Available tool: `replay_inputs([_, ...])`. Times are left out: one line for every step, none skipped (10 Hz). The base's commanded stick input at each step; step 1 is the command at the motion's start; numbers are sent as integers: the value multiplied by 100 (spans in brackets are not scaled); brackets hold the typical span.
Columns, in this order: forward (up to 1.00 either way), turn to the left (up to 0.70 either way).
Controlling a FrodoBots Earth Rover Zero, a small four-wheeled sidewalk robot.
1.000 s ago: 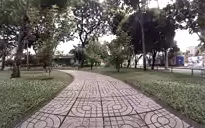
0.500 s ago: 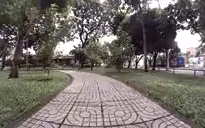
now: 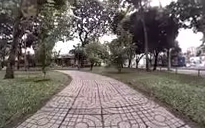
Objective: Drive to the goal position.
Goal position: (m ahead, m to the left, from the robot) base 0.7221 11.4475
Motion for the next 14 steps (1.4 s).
replay_inputs([50, 0])
replay_inputs([50, 0])
replay_inputs([50, 0])
replay_inputs([50, 0])
replay_inputs([50, 0])
replay_inputs([50, 0])
replay_inputs([50, 0])
replay_inputs([50, 0])
replay_inputs([50, 0])
replay_inputs([50, 0])
replay_inputs([50, 0])
replay_inputs([50, 0])
replay_inputs([50, 0])
replay_inputs([50, 0])
